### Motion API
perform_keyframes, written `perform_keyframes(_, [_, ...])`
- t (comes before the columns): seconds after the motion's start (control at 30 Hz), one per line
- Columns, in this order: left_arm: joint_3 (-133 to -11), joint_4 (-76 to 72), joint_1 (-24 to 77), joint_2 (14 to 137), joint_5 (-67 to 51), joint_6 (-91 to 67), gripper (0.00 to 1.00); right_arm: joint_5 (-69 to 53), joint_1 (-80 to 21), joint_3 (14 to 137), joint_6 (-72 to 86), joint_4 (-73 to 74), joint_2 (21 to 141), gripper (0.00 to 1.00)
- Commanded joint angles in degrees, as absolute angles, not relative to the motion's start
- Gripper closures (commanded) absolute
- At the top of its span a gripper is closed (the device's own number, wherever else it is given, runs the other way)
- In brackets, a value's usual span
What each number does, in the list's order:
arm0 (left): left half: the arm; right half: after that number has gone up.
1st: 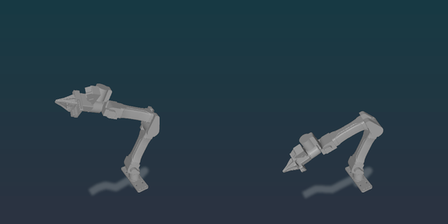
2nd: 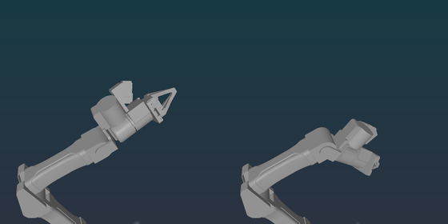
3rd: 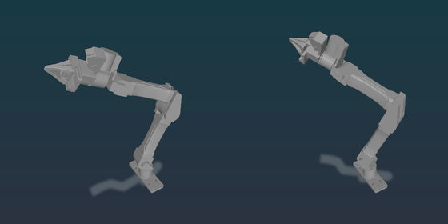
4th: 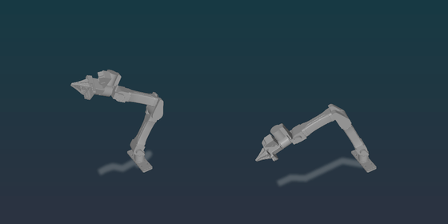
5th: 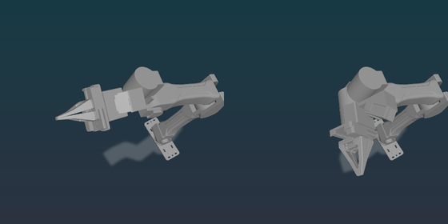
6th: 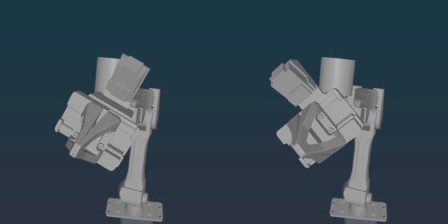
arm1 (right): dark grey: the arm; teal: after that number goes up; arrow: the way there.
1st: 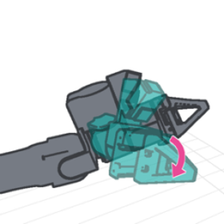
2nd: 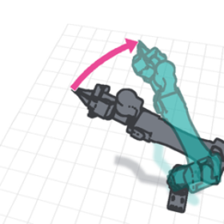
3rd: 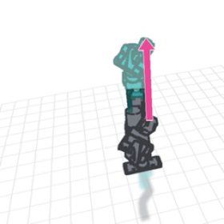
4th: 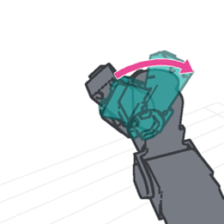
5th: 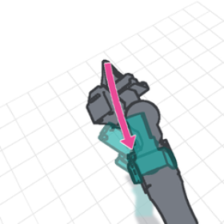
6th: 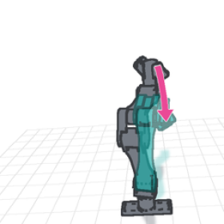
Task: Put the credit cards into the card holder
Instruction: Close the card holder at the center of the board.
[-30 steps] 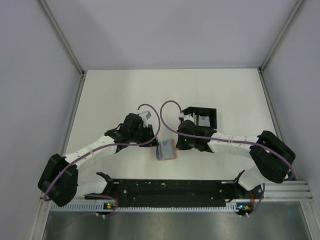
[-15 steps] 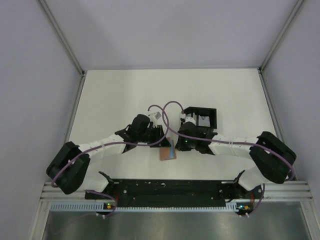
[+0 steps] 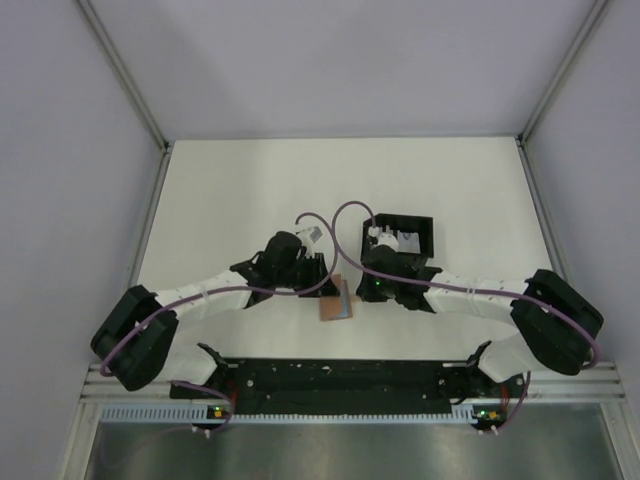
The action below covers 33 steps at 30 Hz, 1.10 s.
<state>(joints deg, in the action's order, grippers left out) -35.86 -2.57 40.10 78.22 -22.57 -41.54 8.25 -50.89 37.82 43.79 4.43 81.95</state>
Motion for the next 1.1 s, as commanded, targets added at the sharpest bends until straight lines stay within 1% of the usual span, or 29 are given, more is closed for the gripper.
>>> perform_keyframes(0.0, [-39.37, 4.11, 40.69, 73.66, -20.31, -36.83, 0.71, 10.11, -51.42, 37.26, 43.86, 6.59, 79.1, 1.0])
perform_keyframes(0.13, [-39.64, 8.25, 40.69, 72.77, -18.37, -34.46, 0.82, 10.28, -51.59, 37.62, 43.42, 7.47, 78.75, 1.0])
perform_keyframes(0.17, [-39.29, 8.35, 40.69, 73.03, -18.11, -34.19, 0.83, 10.28, -51.42, 37.7, 43.42, 7.38, 78.75, 1.0])
perform_keyframes(0.23, [-38.32, 7.91, 40.69, 73.12, -17.93, -34.54, 0.9, 10.11, -51.42, 37.79, 43.42, 7.64, 78.92, 1.0])
perform_keyframes(0.33, [-36.83, 5.1, 40.78, 71.37, -19.69, -35.41, 0.91, 10.02, -51.59, 37.88, 43.33, 7.82, 79.1, 1.0])
perform_keyframes(0.4, [-36.82, 6.41, 40.69, 70.23, -17.42, -35.25, 0.95, 10.11, -51.42, 37.97, 43.5, 7.74, 79.1, 1.0])
perform_keyframes(0.57, [-36.21, 10.19, 40.78, 65.14, -9.15, -33.84, 0.96, 10.02, -51.5, 38.14, 43.33, 8.35, 79.1, 1.0])
perform_keyframes(0.63, [-35.42, 10.98, 40.69, 62.85, -6.17, -34.1, 0.91, 10.02, -51.5, 38.23, 43.24, 8.44, 79.1, 1.0])
perform_keyframes(0.77, [-34.46, 12.3, 40.69, 60.21, -1.41, -35.68, 0.89, 9.93, -51.59, 38.41, 43.16, 8.35, 79.28, 1.0])
perform_keyframes(0.87, [-34.01, 14.32, 40.61, 60.81, 2.19, -36.65, 0.91, 10.02, -51.5, 38.41, 43.24, 8.44, 79.28, 1.0])
perform_keyframes(0.93, [-33.49, 13.72, 40.61, 62.22, 0.27, -36.04, 0.92, 9.93, -51.5, 38.5, 43.24, 8.44, 79.45, 1.0])
perform_keyframes(1.07, [-31.56, 10.65, 40.61, 66.09, -7.28, -36.3, 0.96, 9.76, -51.42, 38.67, 43.15, 8.44, 79.45, 1.0])
